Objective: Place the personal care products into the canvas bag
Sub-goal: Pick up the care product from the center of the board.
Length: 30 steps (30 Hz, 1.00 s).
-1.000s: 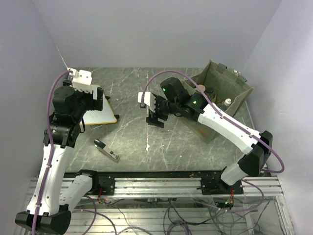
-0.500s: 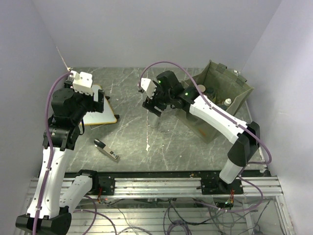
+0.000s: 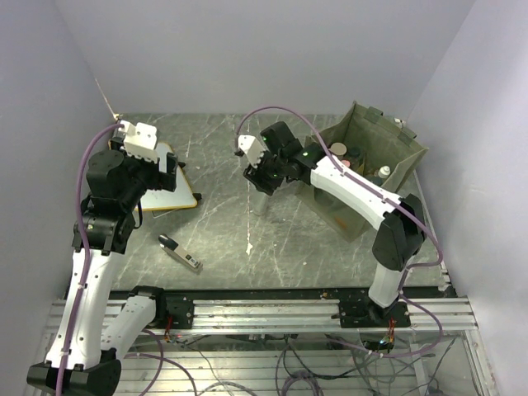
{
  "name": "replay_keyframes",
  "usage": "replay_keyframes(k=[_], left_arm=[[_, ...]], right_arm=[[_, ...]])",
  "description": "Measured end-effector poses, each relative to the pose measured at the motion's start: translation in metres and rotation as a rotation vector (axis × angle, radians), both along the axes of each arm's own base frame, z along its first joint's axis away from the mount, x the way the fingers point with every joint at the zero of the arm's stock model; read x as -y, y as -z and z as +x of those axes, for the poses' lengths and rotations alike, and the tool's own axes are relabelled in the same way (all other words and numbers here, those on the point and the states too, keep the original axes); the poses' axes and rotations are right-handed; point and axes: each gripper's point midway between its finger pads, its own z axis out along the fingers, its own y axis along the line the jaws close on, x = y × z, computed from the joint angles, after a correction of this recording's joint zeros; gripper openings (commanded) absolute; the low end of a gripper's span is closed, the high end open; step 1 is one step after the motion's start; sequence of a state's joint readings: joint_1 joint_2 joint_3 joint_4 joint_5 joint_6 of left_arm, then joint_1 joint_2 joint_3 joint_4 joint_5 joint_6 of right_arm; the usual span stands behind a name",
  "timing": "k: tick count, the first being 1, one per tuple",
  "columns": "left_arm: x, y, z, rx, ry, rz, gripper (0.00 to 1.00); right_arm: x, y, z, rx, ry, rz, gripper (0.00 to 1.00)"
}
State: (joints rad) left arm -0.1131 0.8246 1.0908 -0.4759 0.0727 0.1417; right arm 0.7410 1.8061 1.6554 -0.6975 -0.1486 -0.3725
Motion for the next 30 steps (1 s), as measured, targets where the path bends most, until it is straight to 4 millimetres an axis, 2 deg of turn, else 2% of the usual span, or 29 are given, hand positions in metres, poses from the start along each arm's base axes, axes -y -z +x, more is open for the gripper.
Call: replay_keyframes(k=[5,9,12,21,25,30], left_arm=[[0.002,0.001,-0.001,-0.001,0.009,-0.001,0.99],[0.002,0.001,-0.001,0.001,0.015,0.000,0.99],[0.003,-0.001,-0.003,0.008,0.024,0.002,0.99],[0.009,-0.002,-0.006,0.014,0.067,0.009,0.99],[0.014,-0.001,-0.005,0.012,0.095,0.015,0.99],[0.018,0.004,-0.004,-0.003,0.123,0.016,0.99]], right_arm=[[-0.002,0.013,-0.001,-0.052,0.003,-0.010,0.31],[-0.004,0.010,0.005,-0.057,0.014,0.002,0.10],[-0.002,0.008,0.006,-0.065,0.019,0.009,0.00],[0.000,0.002,-0.003,-0.072,-0.054,0.004,0.00],[0.000,-0.014,-0.010,-0.043,-0.109,0.022,0.00],[-0.002,-0.044,-0.014,0.016,-0.171,0.057,0.00]])
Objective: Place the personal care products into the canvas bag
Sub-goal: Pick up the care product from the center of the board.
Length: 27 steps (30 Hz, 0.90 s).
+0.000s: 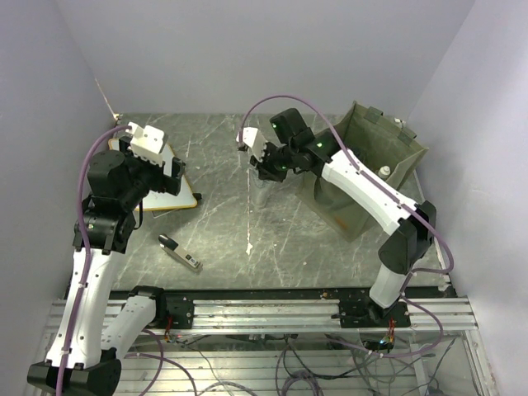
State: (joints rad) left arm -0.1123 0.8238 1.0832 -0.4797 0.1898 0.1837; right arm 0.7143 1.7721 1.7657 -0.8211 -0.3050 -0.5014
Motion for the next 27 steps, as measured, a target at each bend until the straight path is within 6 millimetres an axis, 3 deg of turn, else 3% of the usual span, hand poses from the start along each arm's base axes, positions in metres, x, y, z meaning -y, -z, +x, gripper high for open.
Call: replay_keyframes(k=[12,27], left_arm=[[0.002,0.001,-0.001,-0.002,0.015,0.006,0.99],[0.003,0.003,-0.002,-0.005,0.025,0.004,0.99]], right_arm=[[0.001,-0.046,-0.021,0.049,-0.116,0.060,0.00],[0.016,-0.109,-0.038,0.141,-0.129,0.142,0.00]])
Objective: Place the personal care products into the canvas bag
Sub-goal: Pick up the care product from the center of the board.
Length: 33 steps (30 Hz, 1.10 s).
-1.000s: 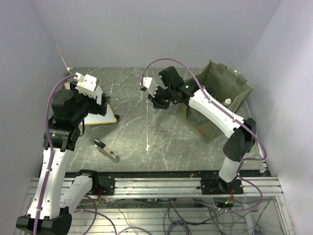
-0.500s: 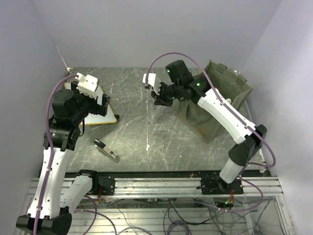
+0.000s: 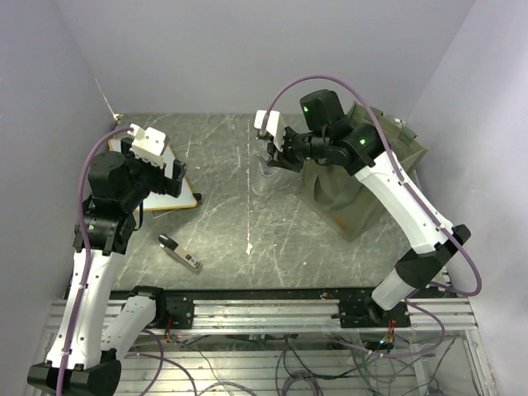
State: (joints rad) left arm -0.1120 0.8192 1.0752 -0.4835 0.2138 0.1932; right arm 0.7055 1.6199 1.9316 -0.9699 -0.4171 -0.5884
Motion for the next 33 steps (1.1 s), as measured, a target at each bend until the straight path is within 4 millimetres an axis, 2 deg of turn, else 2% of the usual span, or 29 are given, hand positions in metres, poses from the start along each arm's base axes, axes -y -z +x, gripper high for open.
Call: replay_keyframes(k=[4,12,20,27,33], left_arm=[[0.002,0.002,-0.001,-0.003,0.011,-0.002,0.99],[0.007,0.003,-0.002,-0.005,0.046,0.001,0.99],[0.012,0.017,0.000,-0.059,0.082,0.017,0.99],[0.016,0.017,-0.001,-0.059,0.105,0.013,1.00],[0.023,0.025,0.003,-0.090,0.144,0.006,0.99]], right_arm=[[0.003,-0.009,0.001,0.010,0.008,0.016,0.00],[0.007,-0.008,0.000,-0.004,0.012,0.010,0.00],[0.014,-0.019,-0.006,-0.005,0.022,0.033,0.00],[0.034,-0.044,-0.004,0.022,0.065,0.085,0.00],[0.060,-0.071,-0.001,0.062,0.131,0.140,0.00]])
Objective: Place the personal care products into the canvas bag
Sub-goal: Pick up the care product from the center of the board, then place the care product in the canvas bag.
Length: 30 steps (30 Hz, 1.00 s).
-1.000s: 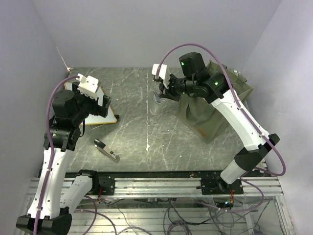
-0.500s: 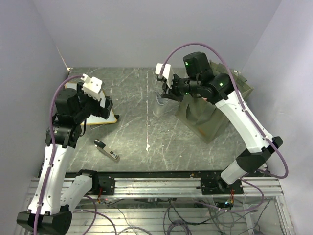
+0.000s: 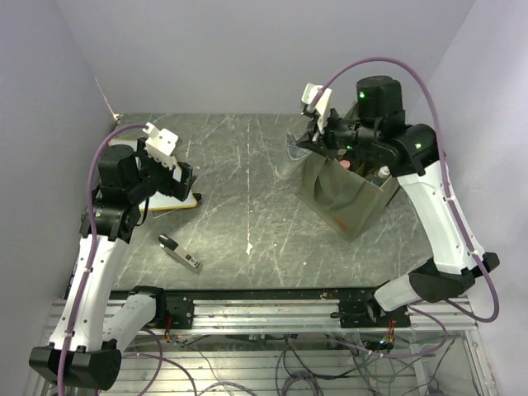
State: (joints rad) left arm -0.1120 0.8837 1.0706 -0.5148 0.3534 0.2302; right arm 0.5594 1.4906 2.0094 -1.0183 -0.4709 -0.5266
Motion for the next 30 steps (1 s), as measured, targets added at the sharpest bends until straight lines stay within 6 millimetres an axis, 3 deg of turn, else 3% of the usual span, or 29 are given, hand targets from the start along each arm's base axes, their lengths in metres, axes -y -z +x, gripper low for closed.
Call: replay_keyframes(k=[7,19,30], left_arm=[[0.007,0.011,0.005,-0.036,0.051,0.010,0.98],[0.018,-0.008,0.006,0.004,0.125,0.006,0.97],[0.042,-0.012,0.011,-0.005,0.200,0.008,0.98]], right_arm=[[0.033,-0.027,0.001,0.037,0.082,0.059,0.00],[0.092,-0.054,0.009,0.065,0.253,0.135,0.00],[0.157,-0.082,-0.003,0.138,0.454,0.199,0.00]])
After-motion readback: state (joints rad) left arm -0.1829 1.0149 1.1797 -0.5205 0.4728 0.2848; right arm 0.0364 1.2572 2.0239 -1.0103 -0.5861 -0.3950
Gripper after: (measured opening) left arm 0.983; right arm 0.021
